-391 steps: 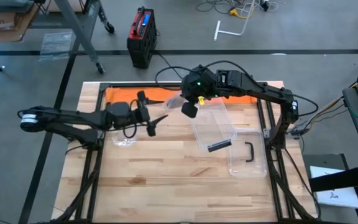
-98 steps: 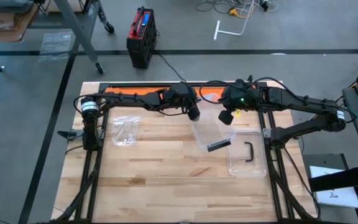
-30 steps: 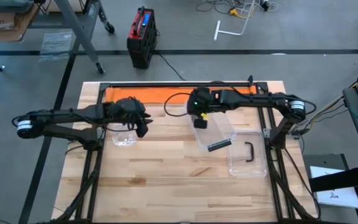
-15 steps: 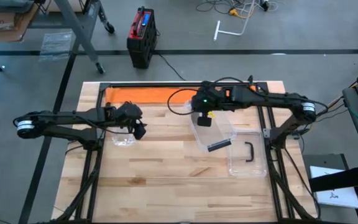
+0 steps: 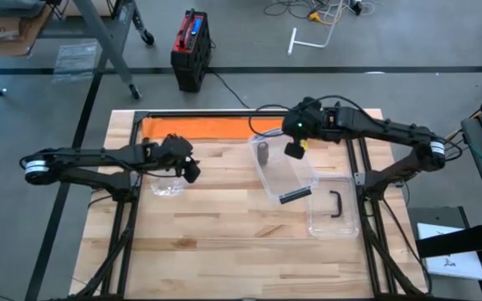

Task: Roll bandage
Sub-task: Move the transparent lid to the middle right of the table

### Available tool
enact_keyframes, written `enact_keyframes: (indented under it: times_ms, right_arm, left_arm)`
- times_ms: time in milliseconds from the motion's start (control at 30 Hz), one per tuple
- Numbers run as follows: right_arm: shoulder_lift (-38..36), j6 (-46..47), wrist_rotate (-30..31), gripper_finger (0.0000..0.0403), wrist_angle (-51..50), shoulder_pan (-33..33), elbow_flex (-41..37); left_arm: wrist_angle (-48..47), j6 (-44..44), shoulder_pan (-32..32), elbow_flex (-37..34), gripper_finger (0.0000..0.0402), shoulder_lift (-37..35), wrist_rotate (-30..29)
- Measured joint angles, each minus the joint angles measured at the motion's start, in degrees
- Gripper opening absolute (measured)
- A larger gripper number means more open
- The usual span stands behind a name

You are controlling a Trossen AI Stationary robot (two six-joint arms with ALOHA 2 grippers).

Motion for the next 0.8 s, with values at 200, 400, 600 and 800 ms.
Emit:
enact_keyframes:
  times_ms: [200,400,600,800]
  right_arm:
    - [-0.95,5.59,2.35,0.0002,-8.65,-0.52,-2.42]
    - [-2.46,9.86,1.06,0.0002,-11.25,-2.66,-4.35]
    - [-2.19,6.32,-10.75,0.0002,-5.94,-2.25,-6.45]
    - [-3.10,11.70,-9.65,0.0002,-11.98,-2.18,-6.14]
  left_arm:
    - [8.99,4.09,-0.20,-0.11,0.0187,2.13,1.10]
    - [18.99,6.24,-0.42,-0.13,0.0187,4.98,4.90]
    - [34.90,8.93,-1.15,-0.20,0.0196,12.55,14.34]
    - [45.06,10.07,-1.55,0.65,0.0201,21.21,15.18]
